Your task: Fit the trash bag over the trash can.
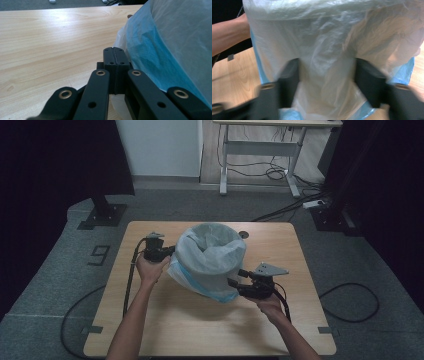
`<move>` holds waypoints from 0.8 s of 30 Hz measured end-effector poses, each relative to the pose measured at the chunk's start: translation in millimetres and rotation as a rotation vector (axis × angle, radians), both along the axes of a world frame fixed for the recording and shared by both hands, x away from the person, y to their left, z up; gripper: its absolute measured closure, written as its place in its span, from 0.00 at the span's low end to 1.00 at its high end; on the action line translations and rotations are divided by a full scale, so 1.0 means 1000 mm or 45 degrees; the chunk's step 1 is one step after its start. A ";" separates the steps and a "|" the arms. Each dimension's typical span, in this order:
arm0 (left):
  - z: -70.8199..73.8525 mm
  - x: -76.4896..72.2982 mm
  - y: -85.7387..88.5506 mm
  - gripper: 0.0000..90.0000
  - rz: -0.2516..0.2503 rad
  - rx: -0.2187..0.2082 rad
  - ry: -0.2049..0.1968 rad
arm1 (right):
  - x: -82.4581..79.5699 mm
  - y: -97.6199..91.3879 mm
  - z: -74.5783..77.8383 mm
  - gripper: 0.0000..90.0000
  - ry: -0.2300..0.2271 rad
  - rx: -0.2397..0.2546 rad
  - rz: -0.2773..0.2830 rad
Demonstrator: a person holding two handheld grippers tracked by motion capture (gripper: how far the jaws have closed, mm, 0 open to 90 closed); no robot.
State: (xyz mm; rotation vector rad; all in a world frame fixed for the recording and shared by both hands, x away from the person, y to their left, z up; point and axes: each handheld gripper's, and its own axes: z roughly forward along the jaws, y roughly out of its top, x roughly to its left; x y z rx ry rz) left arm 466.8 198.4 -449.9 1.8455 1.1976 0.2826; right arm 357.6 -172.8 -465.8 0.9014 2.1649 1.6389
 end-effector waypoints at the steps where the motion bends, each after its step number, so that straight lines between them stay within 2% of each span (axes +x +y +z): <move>1: 0.000 0.000 0.000 1.00 0.000 0.000 0.000 | -0.001 0.001 -0.001 0.68 -0.017 -0.006 -0.006; 2: 0.001 -0.001 0.001 1.00 0.000 -0.001 -0.001 | -0.003 0.001 -0.001 0.77 -0.032 -0.013 -0.012; 3: 0.001 -0.001 0.001 1.00 0.000 -0.001 -0.001 | -0.003 0.001 -0.001 0.77 -0.032 -0.013 -0.012; 4: 0.001 -0.001 0.001 1.00 0.000 -0.001 -0.005 | -0.004 0.001 -0.002 0.90 -0.042 -0.006 -0.007; 6: 0.001 -0.002 0.000 1.00 -0.003 0.005 -0.005 | -0.005 0.000 -0.002 0.98 -0.056 -0.002 -0.012; 8: 0.000 -0.003 0.000 1.00 -0.004 0.002 -0.005 | -0.005 0.000 -0.003 0.99 -0.052 -0.003 -0.009; 11: -0.006 -0.005 0.001 1.00 -0.006 0.000 0.006 | -0.006 0.001 -0.010 0.99 -0.041 -0.036 0.008; 17: -0.018 -0.008 0.004 1.00 -0.010 0.007 0.030 | -0.006 0.001 -0.032 0.99 -0.007 -0.141 0.020; 18: -0.021 -0.007 0.006 1.00 -0.009 0.012 0.047 | -0.006 0.001 -0.035 0.99 0.000 -0.157 0.017; 20: -0.023 -0.007 0.006 1.00 -0.008 0.017 0.060 | -0.003 -0.001 -0.042 0.99 0.044 -0.192 0.016; 22: -0.031 -0.005 0.004 1.00 -0.007 0.047 0.099 | -0.001 -0.002 -0.049 0.99 0.064 -0.230 0.003; 24: -0.036 -0.005 0.002 1.00 -0.013 0.077 0.109 | 0.000 -0.003 -0.055 0.99 0.064 -0.249 -0.009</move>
